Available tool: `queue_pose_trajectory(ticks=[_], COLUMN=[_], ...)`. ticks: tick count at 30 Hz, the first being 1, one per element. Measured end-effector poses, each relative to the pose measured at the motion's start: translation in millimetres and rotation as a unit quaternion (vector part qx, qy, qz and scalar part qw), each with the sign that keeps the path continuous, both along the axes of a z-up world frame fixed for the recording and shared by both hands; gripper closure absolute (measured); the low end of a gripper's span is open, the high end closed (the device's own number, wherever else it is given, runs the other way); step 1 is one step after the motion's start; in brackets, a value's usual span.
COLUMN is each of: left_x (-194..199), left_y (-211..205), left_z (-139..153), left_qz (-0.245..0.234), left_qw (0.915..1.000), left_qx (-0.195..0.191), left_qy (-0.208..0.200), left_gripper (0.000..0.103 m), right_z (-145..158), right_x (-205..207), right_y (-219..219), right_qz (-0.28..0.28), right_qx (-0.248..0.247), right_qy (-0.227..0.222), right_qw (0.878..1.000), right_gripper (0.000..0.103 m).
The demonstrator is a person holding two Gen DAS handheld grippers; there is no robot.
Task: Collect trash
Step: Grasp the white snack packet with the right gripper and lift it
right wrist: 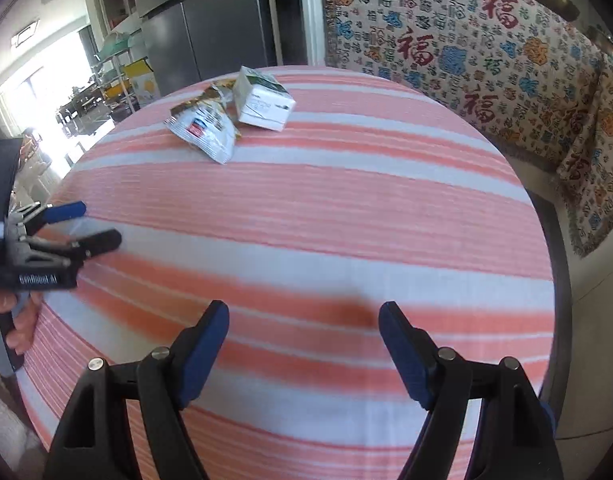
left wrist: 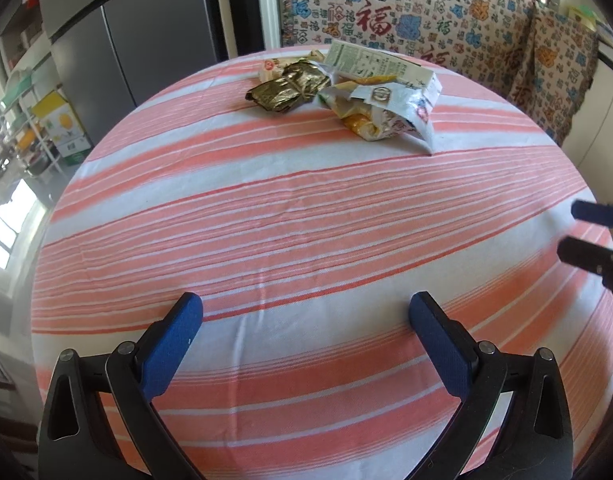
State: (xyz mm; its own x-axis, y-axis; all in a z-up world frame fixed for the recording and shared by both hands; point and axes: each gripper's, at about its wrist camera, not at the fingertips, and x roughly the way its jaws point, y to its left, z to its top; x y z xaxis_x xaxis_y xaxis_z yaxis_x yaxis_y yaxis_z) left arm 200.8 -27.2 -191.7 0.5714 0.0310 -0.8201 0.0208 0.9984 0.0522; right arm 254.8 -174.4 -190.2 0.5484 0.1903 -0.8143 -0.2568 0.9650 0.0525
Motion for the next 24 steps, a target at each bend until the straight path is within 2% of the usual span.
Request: queue_pose_trajectory(ticks=[2,3,6,9,12,14,17,20,24], left_x=[-3,-3,-4,-4,-2,-1,1,2,2], left_y=[18,27,36,35,35,35,35,35,34], left_z=[0,0,0,0,0,0,0,0,0], left_qz=[0.019,0.026,0.035,0.042,0.044,0.045,0.046,0.047,0.051], left_qw=[0.9998,0.9996,0.9993,0.9990,0.9989,0.9988,0.9988,0.9988,0.9985], left_qx=[-0.004,-0.014,-0.013,-0.012,-0.014,-0.014,-0.013,-0.013,-0.012], left_qy=[0.004,0.006,-0.004,-0.011,-0.011,-0.012,-0.011,-0.012,-0.012], left_gripper=[0.000,0.000,0.000,0.000,0.000,0.000,0.000,0.000,0.000], right_z=[11,11,12,16,19,21,28,41,44], right_x=[23,33,65,92,111,115,100,65,9], right_y=[28,42,82,114,132,128,110,90,65], right_qz=[0.032,0.047,0.072,0.068,0.041,0.028,0.011,0.006,0.019], right_qx=[-0.005,-0.012,-0.040,-0.061,-0.091,-0.055,-0.018,-0.005,-0.081], right_qy=[-0.001,0.002,-0.004,-0.021,-0.047,-0.037,-0.036,-0.042,-0.061], right_qw=[0.999,0.999,0.997,0.996,0.994,0.997,0.999,0.999,0.995], right_gripper=[0.023,0.023,0.024,0.025,0.027,0.068,0.074,0.074,0.074])
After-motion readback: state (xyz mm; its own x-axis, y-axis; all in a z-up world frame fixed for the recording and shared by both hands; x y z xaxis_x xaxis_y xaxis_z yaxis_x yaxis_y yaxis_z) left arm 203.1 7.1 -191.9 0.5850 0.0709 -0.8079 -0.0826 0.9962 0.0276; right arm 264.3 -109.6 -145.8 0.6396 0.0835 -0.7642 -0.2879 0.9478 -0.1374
